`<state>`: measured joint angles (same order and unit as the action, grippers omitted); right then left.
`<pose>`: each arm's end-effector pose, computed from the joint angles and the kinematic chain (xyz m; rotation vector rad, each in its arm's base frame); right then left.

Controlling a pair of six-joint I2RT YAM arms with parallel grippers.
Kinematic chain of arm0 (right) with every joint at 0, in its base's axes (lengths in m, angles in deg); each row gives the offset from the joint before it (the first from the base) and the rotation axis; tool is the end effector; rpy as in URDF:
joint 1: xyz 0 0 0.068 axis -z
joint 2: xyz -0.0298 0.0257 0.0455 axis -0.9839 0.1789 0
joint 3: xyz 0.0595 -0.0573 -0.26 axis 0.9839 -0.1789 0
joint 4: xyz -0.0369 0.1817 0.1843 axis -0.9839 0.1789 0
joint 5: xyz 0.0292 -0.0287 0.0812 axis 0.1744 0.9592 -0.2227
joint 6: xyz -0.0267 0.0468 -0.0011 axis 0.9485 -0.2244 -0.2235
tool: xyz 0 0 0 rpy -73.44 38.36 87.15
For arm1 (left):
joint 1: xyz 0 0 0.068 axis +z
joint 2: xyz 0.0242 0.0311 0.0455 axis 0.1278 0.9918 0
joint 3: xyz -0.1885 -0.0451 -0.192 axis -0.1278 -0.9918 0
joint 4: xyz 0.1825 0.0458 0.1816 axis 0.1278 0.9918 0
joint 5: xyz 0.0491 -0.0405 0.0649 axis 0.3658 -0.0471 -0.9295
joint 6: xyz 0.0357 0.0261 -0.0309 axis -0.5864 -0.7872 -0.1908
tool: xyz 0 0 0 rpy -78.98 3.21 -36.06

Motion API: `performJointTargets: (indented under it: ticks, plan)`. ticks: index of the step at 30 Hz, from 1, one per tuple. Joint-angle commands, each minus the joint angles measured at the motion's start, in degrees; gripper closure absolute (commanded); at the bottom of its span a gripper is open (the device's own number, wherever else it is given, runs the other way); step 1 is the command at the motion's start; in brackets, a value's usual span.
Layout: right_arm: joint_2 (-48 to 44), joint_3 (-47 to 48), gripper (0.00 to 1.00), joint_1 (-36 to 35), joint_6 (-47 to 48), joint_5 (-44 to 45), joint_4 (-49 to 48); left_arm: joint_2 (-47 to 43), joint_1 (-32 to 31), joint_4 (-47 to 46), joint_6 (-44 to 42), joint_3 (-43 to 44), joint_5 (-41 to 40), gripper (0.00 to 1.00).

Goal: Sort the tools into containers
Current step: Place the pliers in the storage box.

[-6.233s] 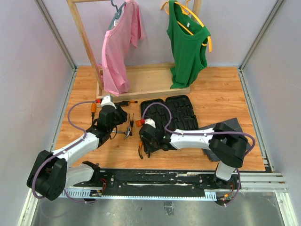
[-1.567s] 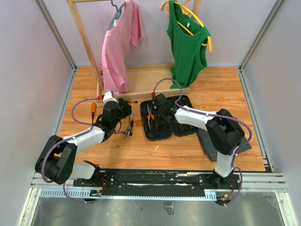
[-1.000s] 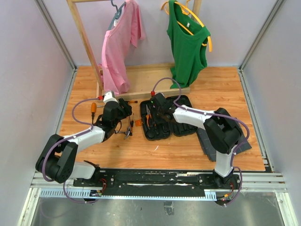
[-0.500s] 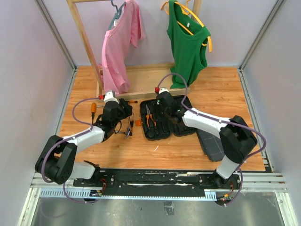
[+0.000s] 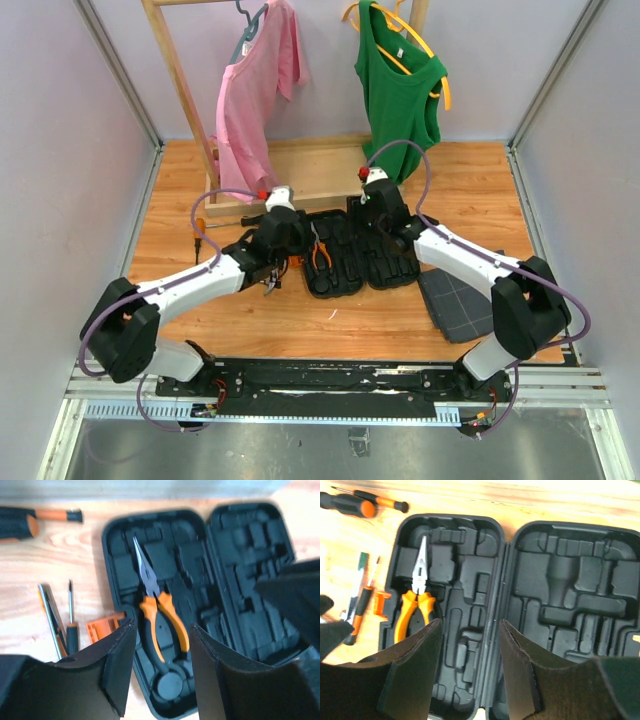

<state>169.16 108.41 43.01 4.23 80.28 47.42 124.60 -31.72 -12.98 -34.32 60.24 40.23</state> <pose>0.2858 0.2103 0.2608 -0.2366 2.1467 0.5413 0.2384 -0.1789 0.2388 -0.0995 2.0877 -0.4414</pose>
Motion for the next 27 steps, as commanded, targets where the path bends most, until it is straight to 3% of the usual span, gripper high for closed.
performJointTargets:
  ticks: [1, 6, 11, 27]
  plan:
    - [-1.1, -2.0, 0.50, 1.4, 3.6, -2.7, -1.7, 4.1, -3.2, 11.2, 1.4, 3.2, -3.8, 0.51]
    - [-3.0, -6.2, 0.49, 2.9, 2.4, -2.5, -4.0, 7.6, -4.9, 14.1, 1.6, 5.6, -4.7, 0.56]
    - [-3.1, -10.8, 0.48, 5.6, -1.8, -8.7, -10.6, 10.6, -6.5, 16.0, 0.8, 8.7, -5.5, 0.62]
    - [0.8, -8.6, 0.49, 9.0, -3.1, -14.2, -5.8, 18.7, -7.2, 17.4, -2.3, 14.2, -7.3, 0.69]
